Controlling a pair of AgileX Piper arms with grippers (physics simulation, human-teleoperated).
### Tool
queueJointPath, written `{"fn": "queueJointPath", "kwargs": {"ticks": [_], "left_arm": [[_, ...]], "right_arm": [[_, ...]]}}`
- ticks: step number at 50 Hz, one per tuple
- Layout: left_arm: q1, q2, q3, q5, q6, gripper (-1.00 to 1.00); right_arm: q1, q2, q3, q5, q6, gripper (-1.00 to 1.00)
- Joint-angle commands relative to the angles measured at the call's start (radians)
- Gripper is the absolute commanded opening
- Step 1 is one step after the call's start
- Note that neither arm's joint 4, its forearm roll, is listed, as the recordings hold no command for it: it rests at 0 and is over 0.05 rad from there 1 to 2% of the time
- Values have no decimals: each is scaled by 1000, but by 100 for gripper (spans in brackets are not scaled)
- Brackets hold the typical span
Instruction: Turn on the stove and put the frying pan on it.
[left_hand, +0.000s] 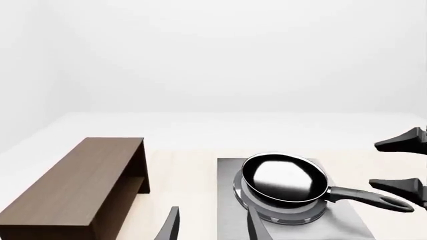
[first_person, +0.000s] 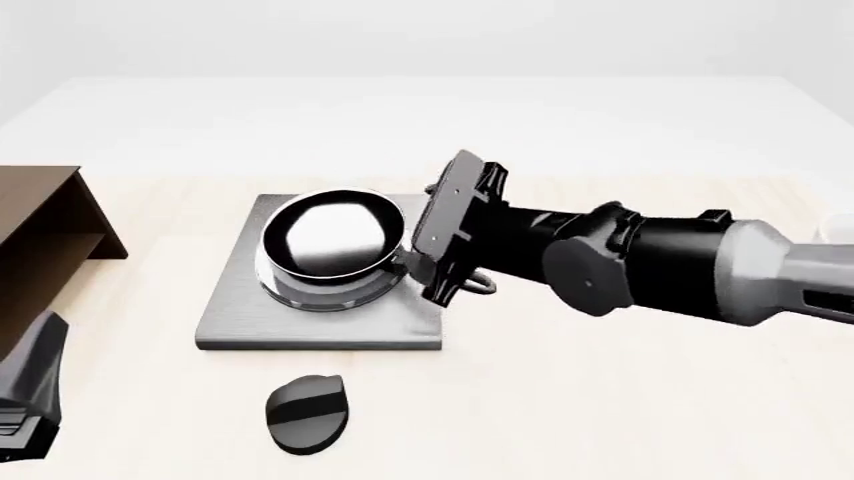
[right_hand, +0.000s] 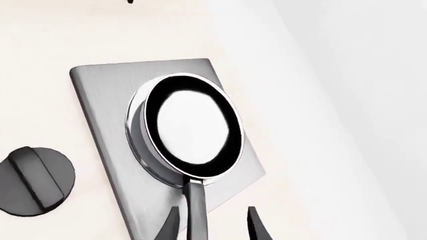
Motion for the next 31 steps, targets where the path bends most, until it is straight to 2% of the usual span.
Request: {"fn": "queueJointPath", "kwargs": {"ticks": [1,4,6,7,8,9,10,12,13,14,17,19,21,22,23,25,27,28,29,30,31], "left_arm": [[-1,0,0,0,1,100],[-1,0,0,0,3,100],[-1,0,0,1,3,100],[1,0,0,2,5,100],[1,0,0,3,6,100],[1,0,-2,7,10,100],[1,0,-3,7,10,100],[1,0,-1,6,14,100],[3,0,-3,8,15,100],[4,0,-5,10,17,100],[6,0,-10,12,26,100],[7,0,-8,11,29,100],[7,0,-5,8,35,100],[6,0,-3,5,44,100],[6,0,-3,4,45,100],[7,0,-5,2,49,100],[10,0,-5,1,52,100],[10,0,-5,1,52,100],[10,0,-4,0,56,100],[9,0,-4,-1,57,100],[8,0,-2,-1,62,100]], "right_arm": [[33,-278,2,126,58,100],[23,-395,67,112,92,100],[6,-455,127,69,69,100],[-7,-526,201,38,57,100],[-17,-573,231,32,76,100],[-39,-658,286,39,121,100],[-39,-659,287,39,121,100],[-122,-829,401,3,104,100],[-154,-932,443,17,118,100],[-171,-993,443,53,163,100],[-210,-1187,489,115,190,100],[-228,-1284,505,170,240,100],[-289,-1363,511,236,335,100],[-359,-1451,542,288,397,100],[-385,-1511,561,318,420,100],[-426,-1597,605,348,429,100],[-459,-1599,675,273,480,100],[-459,-1599,676,272,480,100],[-521,-1599,774,201,511,100],[-534,-1599,800,186,518,100],[-512,-1599,849,130,498,100]]}}
